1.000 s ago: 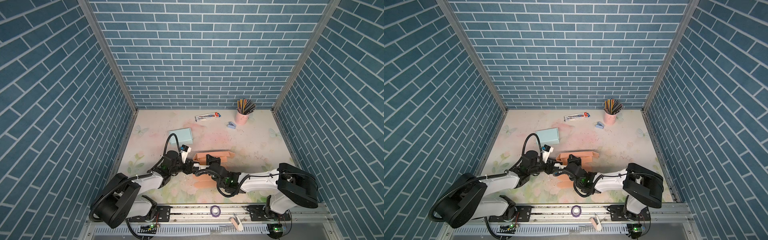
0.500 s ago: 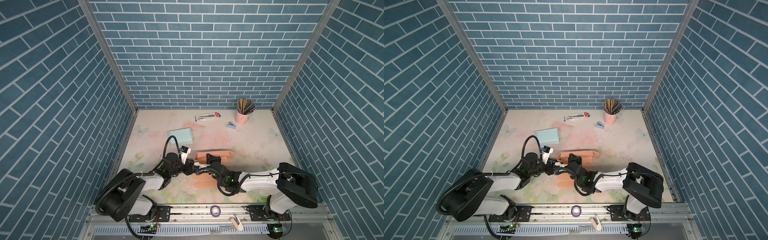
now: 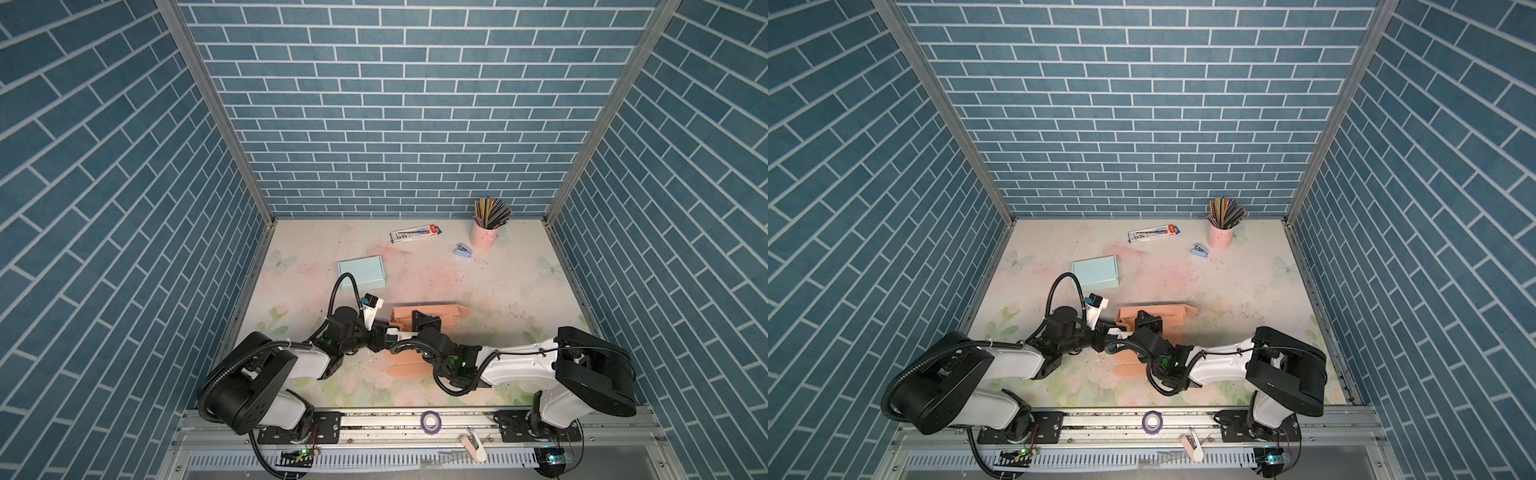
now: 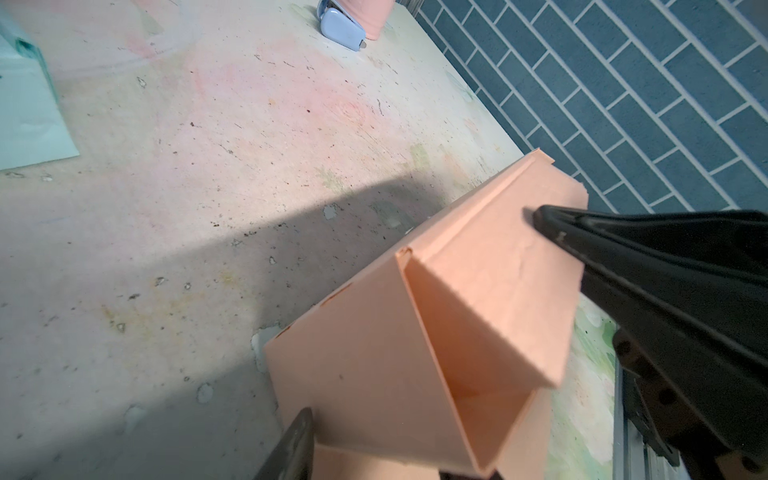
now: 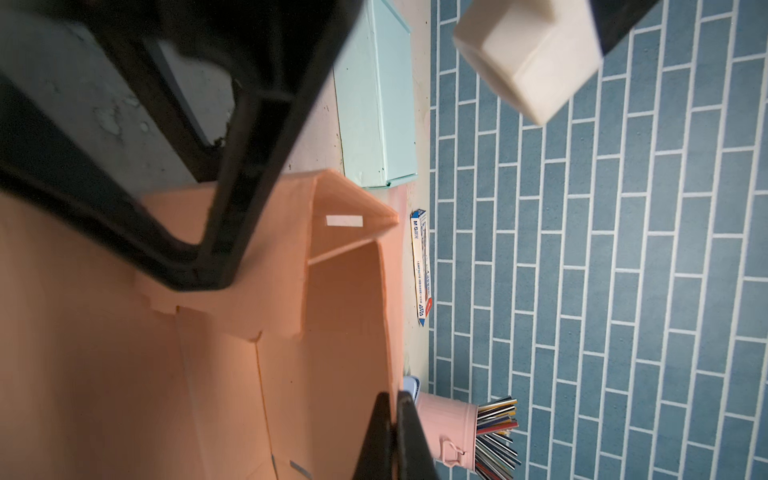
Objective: Fold the paper box
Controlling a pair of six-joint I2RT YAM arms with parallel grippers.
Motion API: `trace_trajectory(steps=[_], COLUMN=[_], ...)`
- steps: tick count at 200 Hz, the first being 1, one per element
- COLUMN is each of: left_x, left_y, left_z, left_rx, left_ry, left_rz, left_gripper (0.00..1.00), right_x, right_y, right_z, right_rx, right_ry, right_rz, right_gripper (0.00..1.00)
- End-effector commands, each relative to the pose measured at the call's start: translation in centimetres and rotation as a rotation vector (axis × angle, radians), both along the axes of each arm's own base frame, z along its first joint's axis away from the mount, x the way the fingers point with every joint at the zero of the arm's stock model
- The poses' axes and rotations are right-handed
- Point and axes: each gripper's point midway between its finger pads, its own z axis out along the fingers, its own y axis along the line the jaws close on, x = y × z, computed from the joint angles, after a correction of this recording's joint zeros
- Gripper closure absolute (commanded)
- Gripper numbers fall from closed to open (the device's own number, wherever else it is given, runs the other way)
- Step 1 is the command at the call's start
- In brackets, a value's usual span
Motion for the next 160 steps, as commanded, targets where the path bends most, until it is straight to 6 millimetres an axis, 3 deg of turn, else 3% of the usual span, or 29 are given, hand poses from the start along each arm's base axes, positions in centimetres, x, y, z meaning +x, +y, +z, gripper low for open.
trace_trajectory(steps=[1,58,108,160], left_x=[0.4,0.2,0.1,-0.1], left_y=[-0.1,0.4,0.6,1.0], left_z=[1.4,0.1,0.2,0.1], left_rx=[-0.028,-0.006,-0.001,0.025], left_ry=[-0.071,-0.057,-0.067,-0.08], left_rz=[0.017,0.035,0.038,0.04], left_gripper=[0.5,0.48,0.48,0.56], right_x=[-0.4,0.5,-1.0,-2.8], right_y=[0.3,0.9,1.3,1.5], right_z=[-1.1,-0.3,-1.0,-0.8], right_rx=[-0.004,-0.02,-0.062,-0.061], right_ry=[0.031,-0.121,-0.123,-0.088], right_rz=[-0.018,-0.007,0.05,0.072], right_gripper=[1.0,1.0,1.0,1.0])
